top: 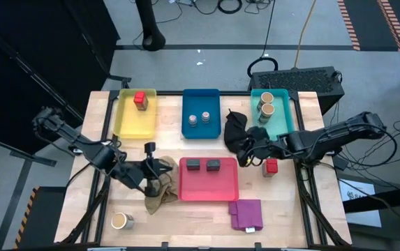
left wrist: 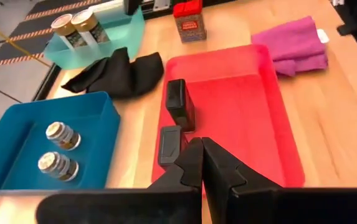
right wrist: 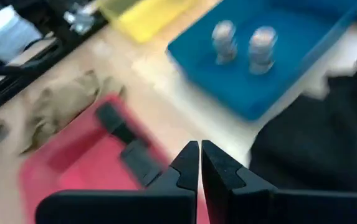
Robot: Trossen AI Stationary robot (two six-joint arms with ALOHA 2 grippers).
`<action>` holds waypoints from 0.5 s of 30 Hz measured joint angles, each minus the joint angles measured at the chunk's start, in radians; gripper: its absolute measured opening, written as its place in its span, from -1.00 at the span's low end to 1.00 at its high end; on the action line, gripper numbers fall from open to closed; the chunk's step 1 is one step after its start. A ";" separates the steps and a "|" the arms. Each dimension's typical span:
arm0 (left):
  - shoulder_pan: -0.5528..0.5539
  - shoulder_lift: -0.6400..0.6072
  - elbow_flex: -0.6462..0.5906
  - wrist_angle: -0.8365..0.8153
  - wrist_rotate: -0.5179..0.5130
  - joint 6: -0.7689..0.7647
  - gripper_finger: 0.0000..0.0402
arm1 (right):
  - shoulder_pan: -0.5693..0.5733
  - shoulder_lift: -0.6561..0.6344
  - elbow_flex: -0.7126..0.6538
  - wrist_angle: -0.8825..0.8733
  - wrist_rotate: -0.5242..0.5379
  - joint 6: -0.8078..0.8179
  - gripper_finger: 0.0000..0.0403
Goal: Sort spices by type
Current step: Put the red seasoning can into the yellow bin
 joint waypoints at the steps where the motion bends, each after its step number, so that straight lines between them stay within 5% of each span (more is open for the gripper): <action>1: -0.007 0.000 0.000 -0.007 0.000 0.000 -0.97 | 0.008 0.011 0.011 -0.018 -0.024 0.036 -1.00; 9: -0.017 0.000 0.000 -0.046 -0.004 0.051 -0.97 | 0.105 0.147 0.268 -0.614 -0.256 0.450 -1.00; 15: -0.016 0.000 0.000 -0.036 -0.053 0.125 -0.97 | 0.162 0.225 0.481 -1.066 -0.445 0.602 -1.00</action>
